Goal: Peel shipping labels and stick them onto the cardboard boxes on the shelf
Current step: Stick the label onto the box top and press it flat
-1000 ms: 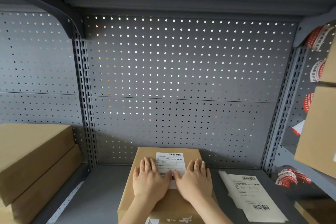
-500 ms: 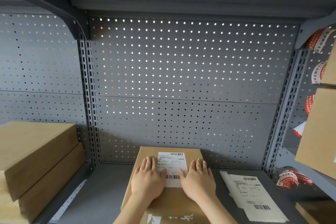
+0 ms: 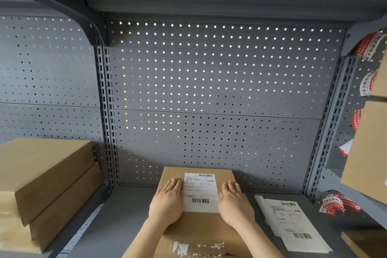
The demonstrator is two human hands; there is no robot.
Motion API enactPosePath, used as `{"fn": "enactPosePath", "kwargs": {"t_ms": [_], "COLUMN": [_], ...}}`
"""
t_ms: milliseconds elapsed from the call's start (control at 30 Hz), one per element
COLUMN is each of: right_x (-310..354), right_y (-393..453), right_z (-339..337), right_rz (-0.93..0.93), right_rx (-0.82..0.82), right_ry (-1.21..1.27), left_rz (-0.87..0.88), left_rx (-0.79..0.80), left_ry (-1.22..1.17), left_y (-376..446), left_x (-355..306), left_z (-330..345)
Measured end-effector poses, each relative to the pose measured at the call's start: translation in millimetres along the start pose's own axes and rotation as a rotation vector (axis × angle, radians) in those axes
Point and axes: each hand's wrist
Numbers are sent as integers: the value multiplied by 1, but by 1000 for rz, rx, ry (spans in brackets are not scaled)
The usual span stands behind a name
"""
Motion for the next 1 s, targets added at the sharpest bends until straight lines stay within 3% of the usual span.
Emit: {"fn": "enactPosePath", "kwargs": {"t_ms": [267,467,1000], "right_x": [6,25,21], "right_y": [-6,-18,-23], "right_z": [-4,-3,5], "right_rz": [56,144,113], "right_rx": [-25,-41,-80], "right_ry": [-15,-69,-69], "left_rz": [-24,-97,-71], "left_rx": [-28,-50,-1], "left_ry": [-95,-20,56], "left_y": [-4,-8,-13], "left_x": [-6,-20,-21], "left_z": [-6,5,5]}}
Point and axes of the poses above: each hand's wrist, its own y-axis towards the middle knuckle, its own z-axis out of the palm, x = y × z
